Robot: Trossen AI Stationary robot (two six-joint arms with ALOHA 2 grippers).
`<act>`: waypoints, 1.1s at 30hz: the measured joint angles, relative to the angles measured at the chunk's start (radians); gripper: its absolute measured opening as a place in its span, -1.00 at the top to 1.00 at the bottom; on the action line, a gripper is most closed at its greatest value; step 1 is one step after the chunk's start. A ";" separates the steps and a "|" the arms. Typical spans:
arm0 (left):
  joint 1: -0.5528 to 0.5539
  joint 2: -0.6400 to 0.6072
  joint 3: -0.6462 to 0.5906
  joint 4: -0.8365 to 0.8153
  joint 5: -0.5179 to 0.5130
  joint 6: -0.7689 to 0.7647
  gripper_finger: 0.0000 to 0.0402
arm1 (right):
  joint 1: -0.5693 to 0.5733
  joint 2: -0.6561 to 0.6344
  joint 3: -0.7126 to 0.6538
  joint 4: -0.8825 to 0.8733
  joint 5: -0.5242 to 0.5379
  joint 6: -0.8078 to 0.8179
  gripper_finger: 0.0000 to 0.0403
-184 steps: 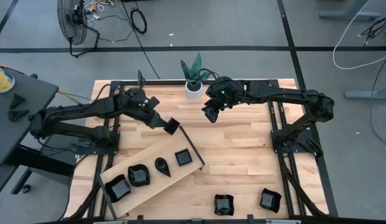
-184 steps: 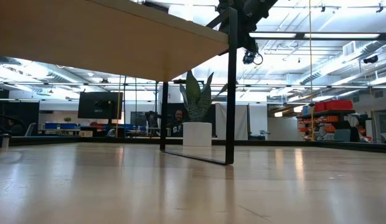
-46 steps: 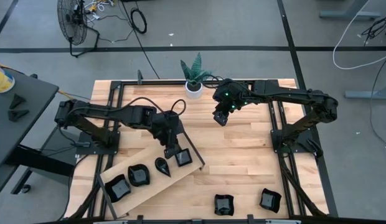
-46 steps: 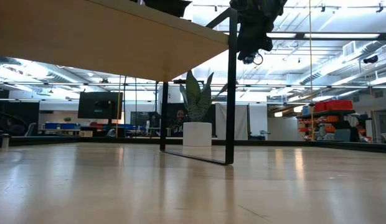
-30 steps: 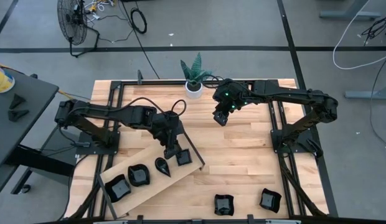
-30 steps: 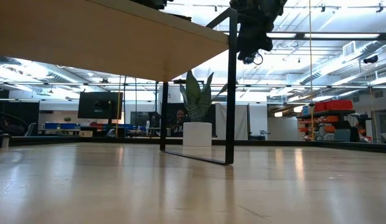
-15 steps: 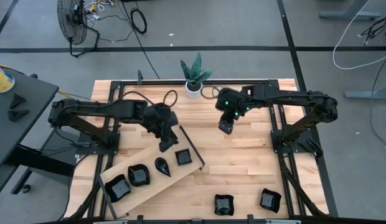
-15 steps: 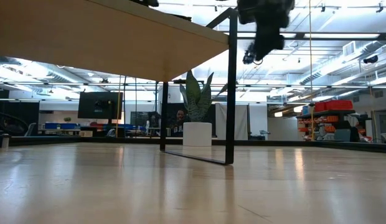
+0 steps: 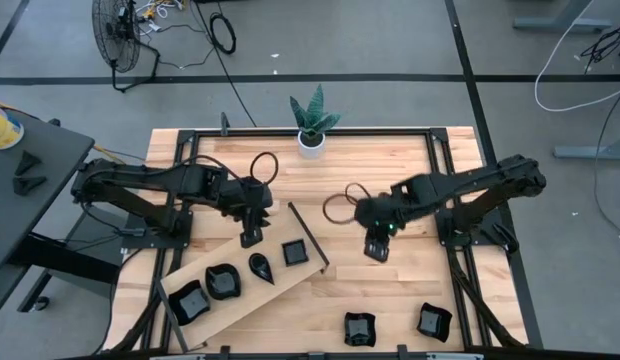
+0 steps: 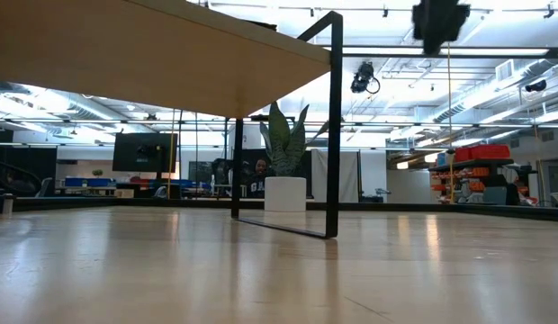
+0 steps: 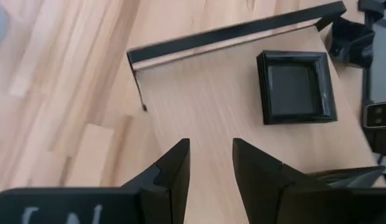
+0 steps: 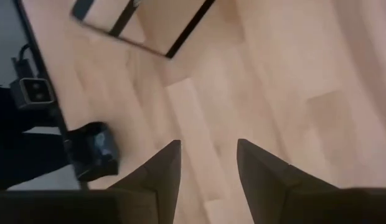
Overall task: Pick & Place Mini shaped plates
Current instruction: Stack the black distorted square plate on top of the black distorted square plate on the shelf
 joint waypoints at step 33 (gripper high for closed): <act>-0.010 -0.411 -0.263 0.002 -0.058 -0.039 0.37 | 0.476 0.050 -0.415 0.835 -0.044 1.212 0.21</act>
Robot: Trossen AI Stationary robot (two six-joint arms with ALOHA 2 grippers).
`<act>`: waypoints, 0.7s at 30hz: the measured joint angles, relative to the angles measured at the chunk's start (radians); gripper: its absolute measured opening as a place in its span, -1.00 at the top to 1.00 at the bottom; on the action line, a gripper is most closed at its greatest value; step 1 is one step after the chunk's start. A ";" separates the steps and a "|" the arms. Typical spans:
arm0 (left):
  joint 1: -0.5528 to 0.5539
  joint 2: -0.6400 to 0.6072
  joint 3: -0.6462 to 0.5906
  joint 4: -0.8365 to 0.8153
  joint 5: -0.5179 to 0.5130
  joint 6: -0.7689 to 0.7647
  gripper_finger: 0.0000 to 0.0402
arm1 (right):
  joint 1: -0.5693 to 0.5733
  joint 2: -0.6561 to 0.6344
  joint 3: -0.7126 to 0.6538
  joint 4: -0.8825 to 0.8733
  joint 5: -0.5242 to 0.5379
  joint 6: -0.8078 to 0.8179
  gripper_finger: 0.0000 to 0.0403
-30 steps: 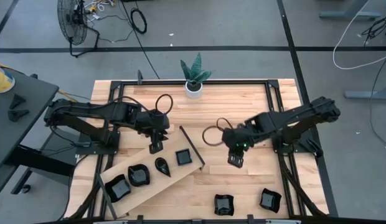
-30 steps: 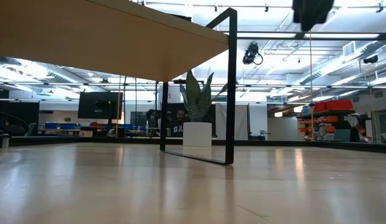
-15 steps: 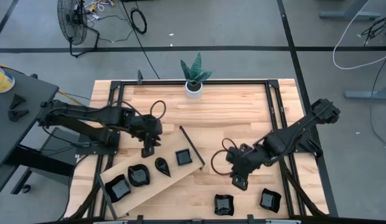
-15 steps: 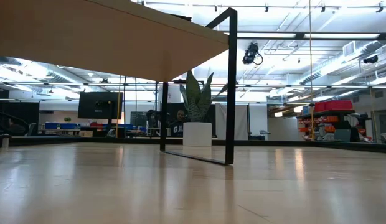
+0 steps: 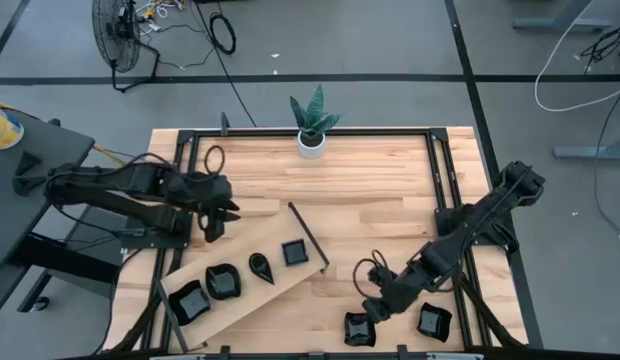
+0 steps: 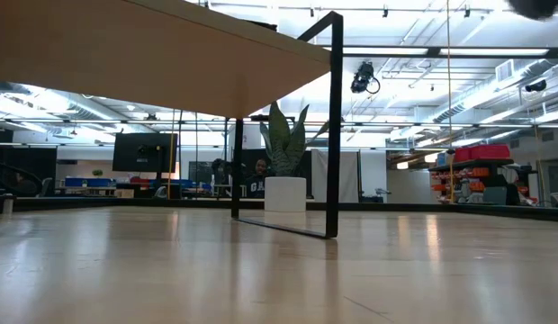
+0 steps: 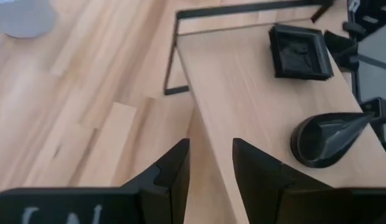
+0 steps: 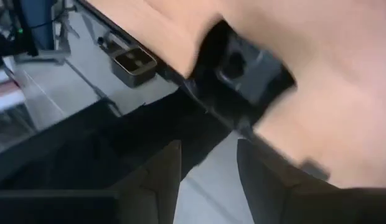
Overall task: Pick & Place Mini shaped plates
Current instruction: Stack the black distorted square plate on top of the black distorted square plate on the shelf
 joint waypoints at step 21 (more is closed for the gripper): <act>0.000 -0.040 0.000 -0.047 -0.041 -0.025 0.37 | 0.069 0.188 0.017 0.009 0.000 0.438 0.21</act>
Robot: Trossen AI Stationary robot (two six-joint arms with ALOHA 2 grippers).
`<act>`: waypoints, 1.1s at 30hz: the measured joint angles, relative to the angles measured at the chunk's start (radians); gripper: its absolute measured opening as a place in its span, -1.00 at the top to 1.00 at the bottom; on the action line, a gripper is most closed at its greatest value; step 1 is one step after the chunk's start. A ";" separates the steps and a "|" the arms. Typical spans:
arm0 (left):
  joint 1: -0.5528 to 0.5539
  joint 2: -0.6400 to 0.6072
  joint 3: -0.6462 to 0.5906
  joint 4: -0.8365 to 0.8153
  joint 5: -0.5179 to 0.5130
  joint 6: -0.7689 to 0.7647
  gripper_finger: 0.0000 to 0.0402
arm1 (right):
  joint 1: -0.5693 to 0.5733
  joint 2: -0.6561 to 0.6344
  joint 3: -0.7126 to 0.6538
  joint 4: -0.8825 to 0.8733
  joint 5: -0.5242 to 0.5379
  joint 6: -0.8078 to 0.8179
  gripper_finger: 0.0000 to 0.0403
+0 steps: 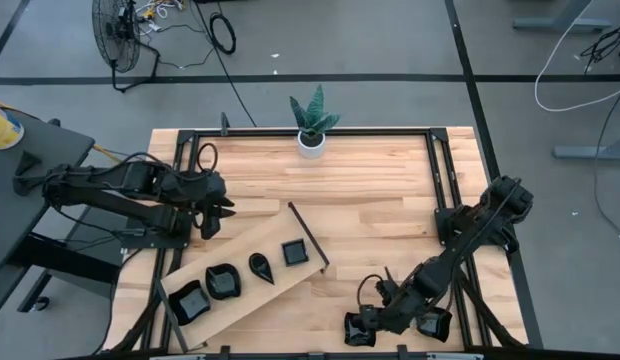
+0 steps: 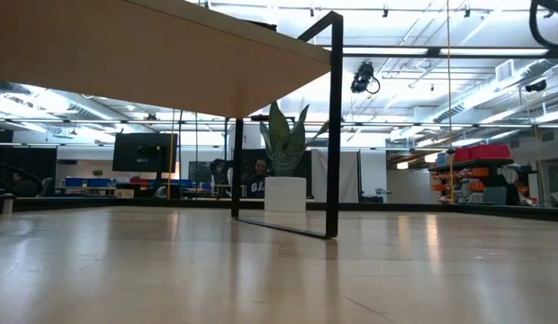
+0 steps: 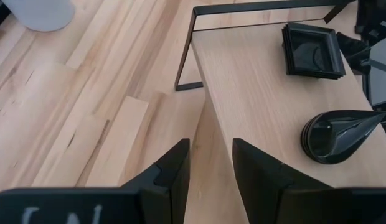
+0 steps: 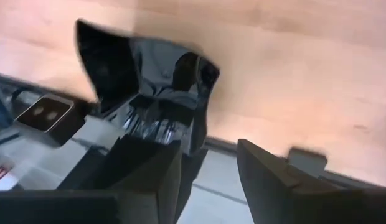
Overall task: Pick & Place Mini shaped plates
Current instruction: Stack the black distorted square plate on top of the black distorted square plate on the shelf
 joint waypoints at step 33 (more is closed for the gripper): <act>0.000 0.000 0.000 -0.005 -0.012 -0.001 0.37 | -0.025 0.119 0.045 -0.019 0.098 -0.070 0.95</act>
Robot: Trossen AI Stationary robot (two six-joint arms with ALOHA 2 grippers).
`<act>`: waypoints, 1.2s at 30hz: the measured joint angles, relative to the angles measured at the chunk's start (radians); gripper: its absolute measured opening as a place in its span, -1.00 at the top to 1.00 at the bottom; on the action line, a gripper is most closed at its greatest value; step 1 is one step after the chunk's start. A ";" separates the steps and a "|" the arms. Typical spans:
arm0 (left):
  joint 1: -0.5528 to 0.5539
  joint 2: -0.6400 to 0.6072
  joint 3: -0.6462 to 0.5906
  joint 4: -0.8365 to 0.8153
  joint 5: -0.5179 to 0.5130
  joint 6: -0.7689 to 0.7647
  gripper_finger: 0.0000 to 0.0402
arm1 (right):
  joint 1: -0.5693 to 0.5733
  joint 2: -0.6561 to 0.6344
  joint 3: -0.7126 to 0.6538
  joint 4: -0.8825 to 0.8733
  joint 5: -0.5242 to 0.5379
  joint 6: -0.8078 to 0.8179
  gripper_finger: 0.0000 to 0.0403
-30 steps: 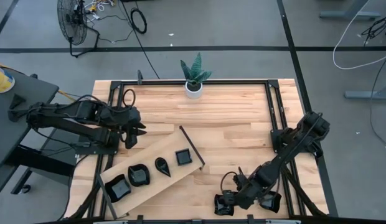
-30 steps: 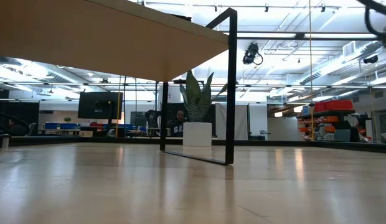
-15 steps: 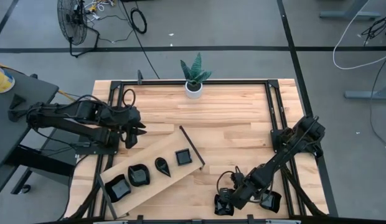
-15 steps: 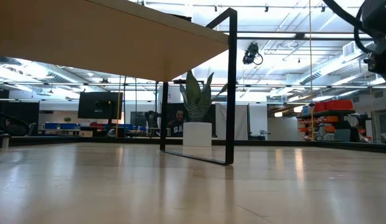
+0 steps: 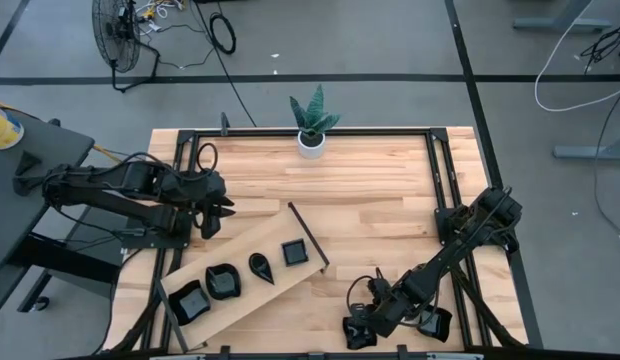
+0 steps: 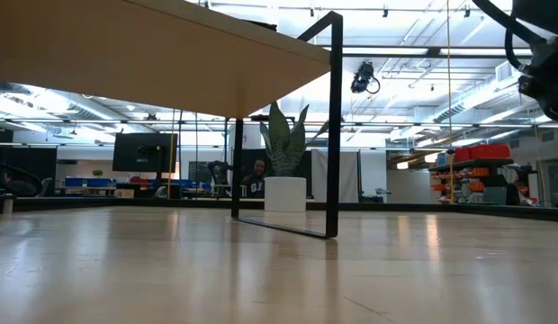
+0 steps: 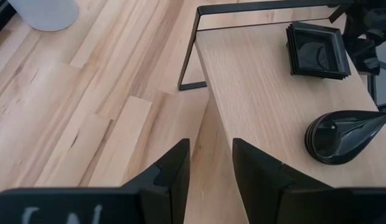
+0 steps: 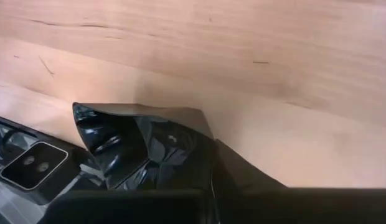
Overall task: Pick & Place Mini shaped plates
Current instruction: Stack the black distorted square plate on top of the black distorted square plate on the shelf
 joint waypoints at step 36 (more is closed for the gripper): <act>0.001 0.000 0.000 0.022 -0.113 0.002 0.37 | -0.574 -0.462 0.000 -0.702 0.145 -0.776 1.00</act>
